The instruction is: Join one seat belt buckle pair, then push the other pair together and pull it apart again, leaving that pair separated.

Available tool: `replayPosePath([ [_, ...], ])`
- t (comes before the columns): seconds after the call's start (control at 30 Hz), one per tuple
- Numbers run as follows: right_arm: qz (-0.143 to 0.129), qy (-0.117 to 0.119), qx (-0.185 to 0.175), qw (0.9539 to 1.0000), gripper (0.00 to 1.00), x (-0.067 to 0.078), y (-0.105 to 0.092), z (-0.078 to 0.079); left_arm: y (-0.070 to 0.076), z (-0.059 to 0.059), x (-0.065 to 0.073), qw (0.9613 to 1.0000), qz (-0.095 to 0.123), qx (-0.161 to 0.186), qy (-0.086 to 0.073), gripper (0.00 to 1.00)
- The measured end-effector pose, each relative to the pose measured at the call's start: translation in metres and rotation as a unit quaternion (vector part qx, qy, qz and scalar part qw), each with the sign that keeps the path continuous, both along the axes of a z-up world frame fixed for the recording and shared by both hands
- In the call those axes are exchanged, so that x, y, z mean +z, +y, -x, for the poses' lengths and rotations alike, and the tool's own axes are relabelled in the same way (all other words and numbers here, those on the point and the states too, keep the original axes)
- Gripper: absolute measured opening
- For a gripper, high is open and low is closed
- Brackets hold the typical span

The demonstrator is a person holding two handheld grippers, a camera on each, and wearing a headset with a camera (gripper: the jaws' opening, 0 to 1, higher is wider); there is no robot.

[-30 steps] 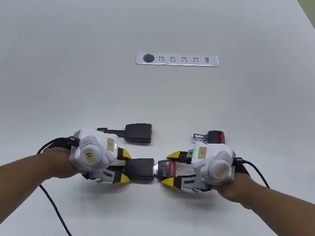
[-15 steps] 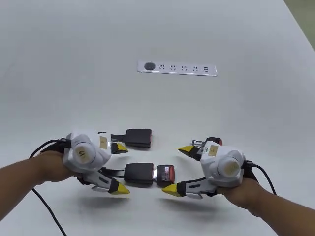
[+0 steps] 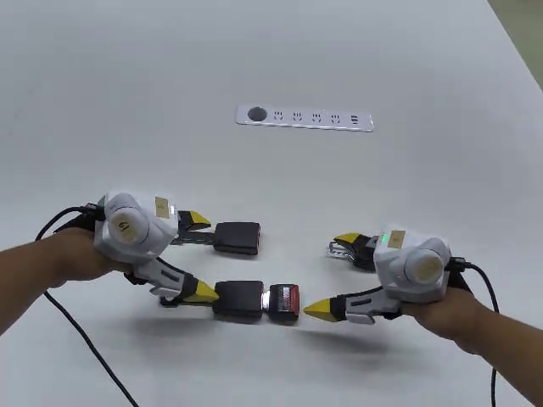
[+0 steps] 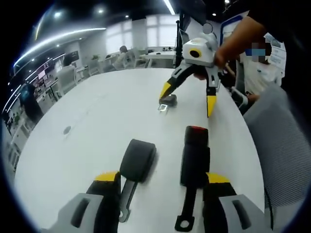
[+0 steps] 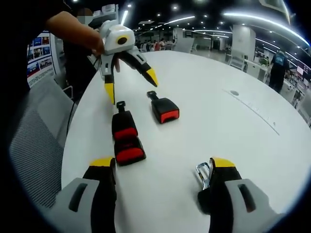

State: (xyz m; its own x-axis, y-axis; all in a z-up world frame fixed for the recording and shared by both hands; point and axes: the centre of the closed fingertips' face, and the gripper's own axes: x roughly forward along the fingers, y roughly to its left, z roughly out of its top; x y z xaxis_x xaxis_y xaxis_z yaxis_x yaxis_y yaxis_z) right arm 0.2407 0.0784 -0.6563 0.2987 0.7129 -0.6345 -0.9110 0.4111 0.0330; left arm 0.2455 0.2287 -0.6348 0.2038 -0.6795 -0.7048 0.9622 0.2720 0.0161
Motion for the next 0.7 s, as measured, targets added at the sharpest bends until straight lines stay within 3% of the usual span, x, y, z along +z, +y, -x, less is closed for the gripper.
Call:
replayPosePath([
  [0.07,0.006,0.004,-0.003,1.0,0.78,-0.002,-0.009,-0.005,0.004,-0.007,-0.002,0.9999,-0.01,-0.002,-0.008,0.7],
  [0.17,0.011,0.002,-0.009,0.9999,0.77,-0.003,-0.022,-0.014,0.012,-0.019,-0.005,0.9999,-0.015,-0.005,-0.006,0.7],
  [0.27,0.015,0.01,-0.008,0.9998,0.78,-0.006,-0.034,-0.021,0.007,-0.022,-0.006,0.9997,-0.02,-0.009,-0.007,0.7],
  [0.37,0.028,0.017,-0.001,0.9995,0.78,-0.013,-0.046,-0.027,0.009,-0.035,-0.009,0.9994,-0.027,-0.017,-0.012,0.69],
  [0.5,0.032,0.024,-0.005,0.9992,0.78,-0.013,-0.056,-0.033,0.002,-0.042,-0.012,0.9996,-0.019,-0.021,-0.002,0.68],
  [0.6,0.038,0.031,-0.005,0.9988,0.75,-0.018,-0.065,-0.039,0.002,-0.048,-0.023,0.9991,-0.031,-0.028,-0.003,0.67],
  [0.63,0.041,0.036,-0.005,0.9985,0.74,-0.02,-0.067,-0.038,-0.002,-0.047,-0.02,0.9989,-0.033,-0.033,0.0,0.67],
  [0.7,0.043,0.043,-0.007,0.9981,0.72,-0.024,-0.07,-0.038,-0.004,-0.046,-0.028,0.9983,-0.04,-0.042,0.001,0.66],
])
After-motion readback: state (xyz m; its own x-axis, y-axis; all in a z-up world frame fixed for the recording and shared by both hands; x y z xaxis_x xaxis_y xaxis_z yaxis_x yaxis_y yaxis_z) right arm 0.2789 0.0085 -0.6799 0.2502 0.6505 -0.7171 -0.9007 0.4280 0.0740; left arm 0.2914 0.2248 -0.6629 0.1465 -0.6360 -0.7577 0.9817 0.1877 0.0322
